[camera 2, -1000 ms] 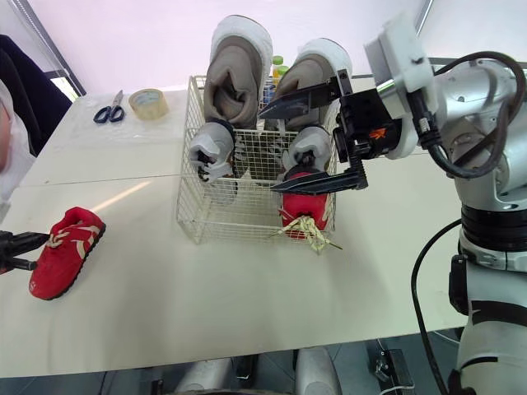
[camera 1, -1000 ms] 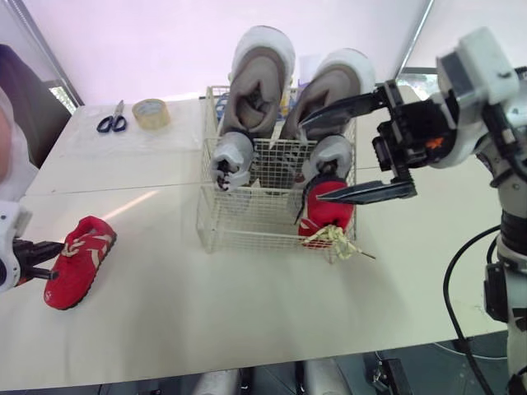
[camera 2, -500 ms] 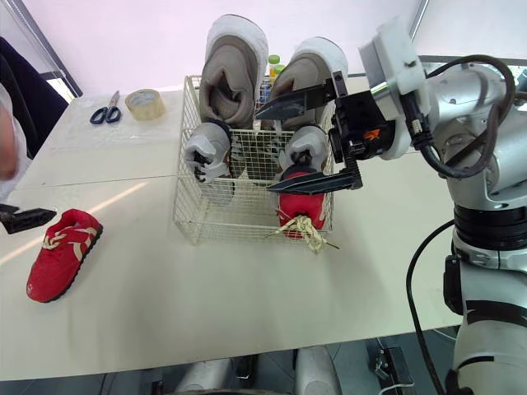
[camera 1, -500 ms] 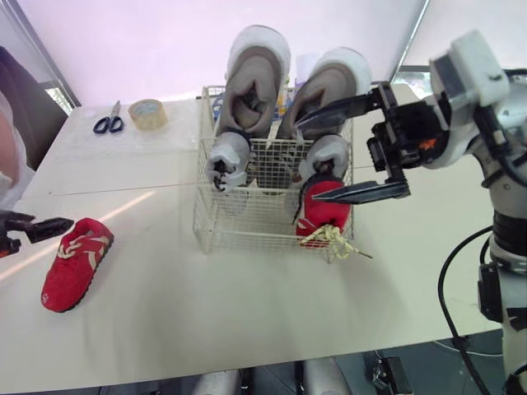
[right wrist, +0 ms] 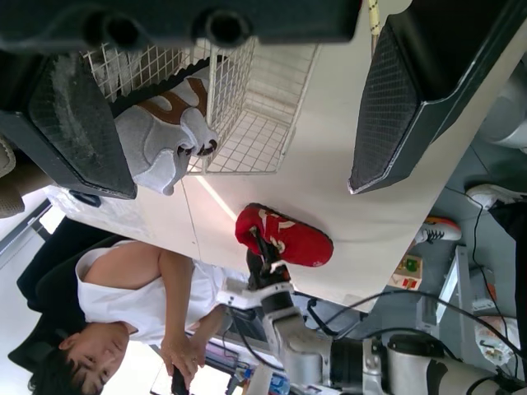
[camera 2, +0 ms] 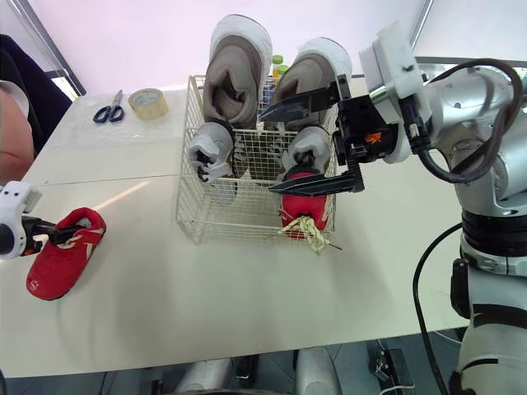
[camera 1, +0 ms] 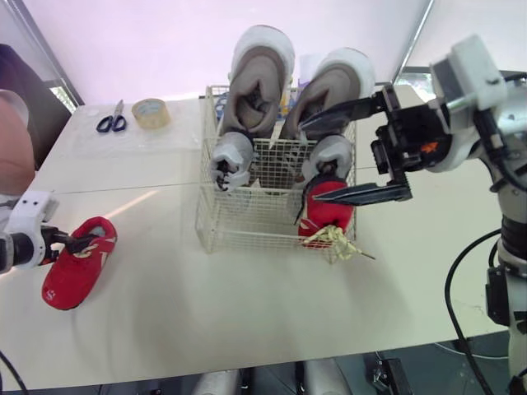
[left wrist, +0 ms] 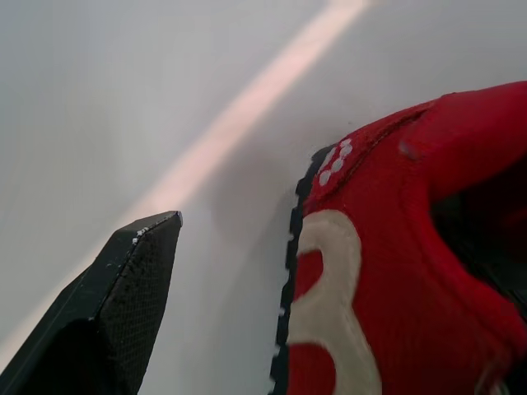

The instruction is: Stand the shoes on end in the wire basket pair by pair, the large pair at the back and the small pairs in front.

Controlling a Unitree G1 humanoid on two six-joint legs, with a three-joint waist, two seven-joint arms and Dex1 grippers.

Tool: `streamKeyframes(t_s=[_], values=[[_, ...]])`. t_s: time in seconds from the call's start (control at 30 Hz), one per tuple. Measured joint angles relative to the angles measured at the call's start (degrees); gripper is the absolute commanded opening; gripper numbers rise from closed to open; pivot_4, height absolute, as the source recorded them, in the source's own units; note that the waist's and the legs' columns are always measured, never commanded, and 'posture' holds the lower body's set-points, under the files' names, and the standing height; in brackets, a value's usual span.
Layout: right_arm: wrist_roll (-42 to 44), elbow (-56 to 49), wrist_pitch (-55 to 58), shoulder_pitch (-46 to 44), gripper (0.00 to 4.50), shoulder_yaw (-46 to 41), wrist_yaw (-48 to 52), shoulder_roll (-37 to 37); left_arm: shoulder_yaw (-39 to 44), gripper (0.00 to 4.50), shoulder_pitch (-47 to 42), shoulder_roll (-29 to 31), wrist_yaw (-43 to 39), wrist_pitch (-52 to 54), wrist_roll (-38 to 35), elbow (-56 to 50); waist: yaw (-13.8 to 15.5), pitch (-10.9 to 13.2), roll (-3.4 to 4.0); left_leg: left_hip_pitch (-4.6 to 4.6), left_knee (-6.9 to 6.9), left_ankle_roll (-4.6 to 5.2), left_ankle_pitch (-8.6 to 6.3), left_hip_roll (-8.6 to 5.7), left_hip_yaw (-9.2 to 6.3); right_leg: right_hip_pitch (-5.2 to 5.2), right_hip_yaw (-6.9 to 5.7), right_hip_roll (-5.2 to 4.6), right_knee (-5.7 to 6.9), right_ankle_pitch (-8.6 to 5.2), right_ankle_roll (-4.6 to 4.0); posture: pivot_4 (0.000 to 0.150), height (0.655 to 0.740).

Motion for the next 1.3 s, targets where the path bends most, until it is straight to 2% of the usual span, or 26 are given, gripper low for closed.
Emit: streamKeyframes(t_s=[0.07,0.1,0.13,0.37,0.57,0.7,0.77,0.87,0.97,1.07,1.17,1.3], values=[[0.18,-0.28,0.37,0.0,4.5,-0.1,-0.31,-0.58,-1.05,4.49,-1.25,-0.26,0.23,-1.81,1.62,2.53,-0.01,-0.01,0.02,0.01,0.0,0.0,0.0,0.0,0.0,-0.01,0.0,0.0,0.03,0.0,0.0,0.15,0.74],[0.28,-0.35,0.5,0.0,4.5,-0.14,-0.43,-0.78,-1.38,3.95,-1.69,-0.49,0.47,-2.77,2.33,3.85,0.01,-0.02,0.03,0.03,0.0,0.0,0.0,0.01,0.0,0.0,0.0,0.0,0.05,0.0,0.0,0.15,0.74],[0.38,-0.4,0.67,0.0,4.5,-0.14,-0.5,-0.94,-1.5,3.65,-2.27,-0.86,0.47,-3.68,2.75,5.1,0.04,-0.02,0.04,0.04,0.0,0.0,0.0,0.01,0.0,0.01,0.0,0.0,0.06,0.0,0.0,0.15,0.74],[0.86,-1.08,1.14,0.01,4.5,-0.2,-1.09,-1.6,-1.95,0.1,-2.6,-1.18,-1.25,-6.07,3.48,6.99,-0.39,-0.09,0.16,0.13,0.0,0.0,0.0,0.04,-0.01,0.02,0.01,0.02,0.19,-0.01,-0.01,0.15,0.74],[0.98,-1.12,1.11,0.11,4.5,-0.2,-1.55,-1.61,-0.55,0.04,-1.85,-1.06,-2.3,-4.9,3.27,5.67,-0.45,-0.11,0.23,0.11,0.0,0.0,0.0,0.03,0.0,0.01,0.04,0.02,0.1,0.0,-0.01,0.15,0.74],[0.9,-1.04,0.75,0.5,4.5,-0.26,-1.56,-1.69,4.03,0.04,-3.65,-2.48,-0.96,0.54,-0.37,2.8,-0.01,-0.01,0.03,0.05,0.04,0.0,0.0,0.03,-0.02,-0.01,-0.01,0.03,0.08,0.0,0.0,0.15,0.74],[0.72,-0.86,0.49,0.65,4.5,-0.24,-1.5,-1.68,8.97,0.04,-7.38,-5.34,0.66,1.53,-4.36,-2.44,0.79,0.11,-0.16,-0.13,0.3,-0.01,0.0,0.03,-0.2,0.0,-0.24,0.05,0.1,0.01,0.01,0.15,0.74],[0.47,-0.77,0.2,0.64,4.5,-0.24,-1.49,-1.65,17.05,0.04,-14.71,-12.19,4.81,1.06,-12.91,-16.97,1.61,0.12,-0.26,-0.26,0.54,0.01,-0.01,-0.05,-0.18,0.09,-0.26,0.0,-0.05,0.08,0.04,0.15,0.74],[0.38,-0.61,0.19,0.63,4.5,-0.28,-1.51,-1.87,19.63,0.04,-19.06,-17.35,9.16,-0.85,-17.65,-27.03,1.35,0.08,-0.23,-0.25,0.57,0.1,-0.05,-0.09,-0.02,0.13,-0.14,-0.04,-0.13,0.17,0.19,0.15,0.74],[-0.03,-0.11,0.15,0.62,4.5,-0.3,-1.48,-2.19,18.57,0.04,-21.39,-26.54,14.97,-4.35,-20.31,-34.29,1.34,0.1,-0.28,-0.26,0.57,0.04,-0.01,-0.05,-0.03,0.23,-0.15,0.0,0.01,0.17,0.19,0.15,0.74],[-0.3,0.45,0.14,0.61,4.5,-0.48,-1.48,-3.5,15.67,0.04,-22.36,-33.88,21.38,-8.27,-19.75,-38.85,1.36,0.1,-0.28,-0.26,0.55,-0.04,0.05,-0.01,-0.04,0.21,-0.15,0.02,0.1,0.17,0.19,0.15,0.74],[-0.4,0.39,0.16,0.6,4.5,-0.96,-1.75,-3.89,8.71,0.04,-21.66,-37.7,23.46,-14.96,-15.62,-42.69,1.33,0.1,-0.28,-0.26,0.58,-0.03,0.05,-0.02,-0.01,0.24,-0.12,0.02,0.09,0.17,0.18,0.15,0.74]])
